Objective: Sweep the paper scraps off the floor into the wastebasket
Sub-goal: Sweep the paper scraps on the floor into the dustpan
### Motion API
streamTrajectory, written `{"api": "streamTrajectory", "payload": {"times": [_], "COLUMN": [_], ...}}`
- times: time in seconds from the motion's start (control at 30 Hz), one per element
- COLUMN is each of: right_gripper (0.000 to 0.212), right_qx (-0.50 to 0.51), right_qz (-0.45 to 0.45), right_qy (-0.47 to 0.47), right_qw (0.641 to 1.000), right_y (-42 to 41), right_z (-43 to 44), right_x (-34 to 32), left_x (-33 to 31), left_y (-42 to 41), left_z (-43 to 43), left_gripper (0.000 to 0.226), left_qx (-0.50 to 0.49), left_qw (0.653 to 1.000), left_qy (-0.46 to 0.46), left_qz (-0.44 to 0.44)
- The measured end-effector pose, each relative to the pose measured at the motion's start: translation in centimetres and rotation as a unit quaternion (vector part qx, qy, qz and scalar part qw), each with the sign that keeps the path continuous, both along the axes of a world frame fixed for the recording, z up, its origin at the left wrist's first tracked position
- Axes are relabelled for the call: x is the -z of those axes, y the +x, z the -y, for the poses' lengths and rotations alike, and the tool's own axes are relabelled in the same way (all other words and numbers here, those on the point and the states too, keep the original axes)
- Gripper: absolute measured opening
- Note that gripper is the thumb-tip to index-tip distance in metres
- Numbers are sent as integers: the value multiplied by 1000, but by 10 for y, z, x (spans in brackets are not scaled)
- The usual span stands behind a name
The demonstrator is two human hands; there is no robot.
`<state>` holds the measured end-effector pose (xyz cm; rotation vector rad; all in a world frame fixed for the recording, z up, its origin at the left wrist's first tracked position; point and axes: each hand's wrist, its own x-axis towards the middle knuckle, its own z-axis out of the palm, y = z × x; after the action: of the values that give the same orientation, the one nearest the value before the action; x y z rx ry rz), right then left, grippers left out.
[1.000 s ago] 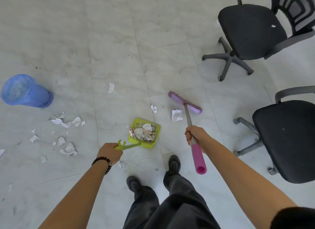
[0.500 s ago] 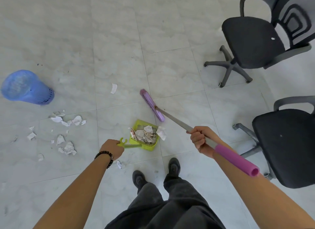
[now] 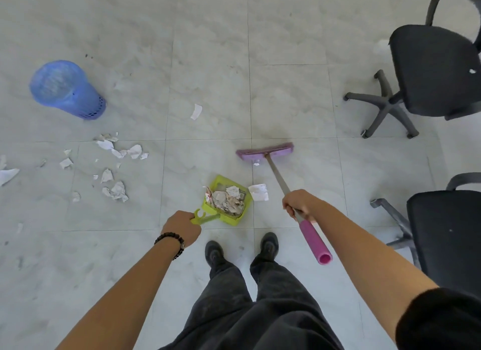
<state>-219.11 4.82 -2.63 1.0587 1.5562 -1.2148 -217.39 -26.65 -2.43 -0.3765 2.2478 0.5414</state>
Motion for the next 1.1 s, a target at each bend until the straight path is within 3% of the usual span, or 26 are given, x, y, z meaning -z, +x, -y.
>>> {"api": "streamTrajectory", "payload": {"times": [0.17, 0.3, 0.57, 0.67, 0.87, 1.1], "right_gripper": [16, 28, 10, 14, 18, 24], "right_qx": [14, 95, 226, 253, 292, 230], "right_qz": [66, 84, 15, 9, -15, 41], "right_qy": [-28, -61, -114, -103, -46, -41], "right_qw": [997, 990, 967, 962, 955, 972], "right_y": [49, 65, 97, 94, 114, 150], "right_z": [-7, -46, -23, -1, 67, 113], "right_x": [-20, -50, -61, -49, -17, -35], "left_x": [-5, -14, -21, -22, -8, -4], "left_y": [-7, -8, 6, 14, 33, 33], "left_z": [-1, 1, 22, 31, 50, 50], "left_gripper": [27, 24, 29, 26, 24, 18], "left_qx": [1, 5, 50, 83, 113, 117], "left_qw": [1000, 1000, 998, 996, 993, 993], "left_qy": [-9, -2, 19, 15, -2, 13], "left_qz": [3, 14, 22, 27, 15, 3]}}
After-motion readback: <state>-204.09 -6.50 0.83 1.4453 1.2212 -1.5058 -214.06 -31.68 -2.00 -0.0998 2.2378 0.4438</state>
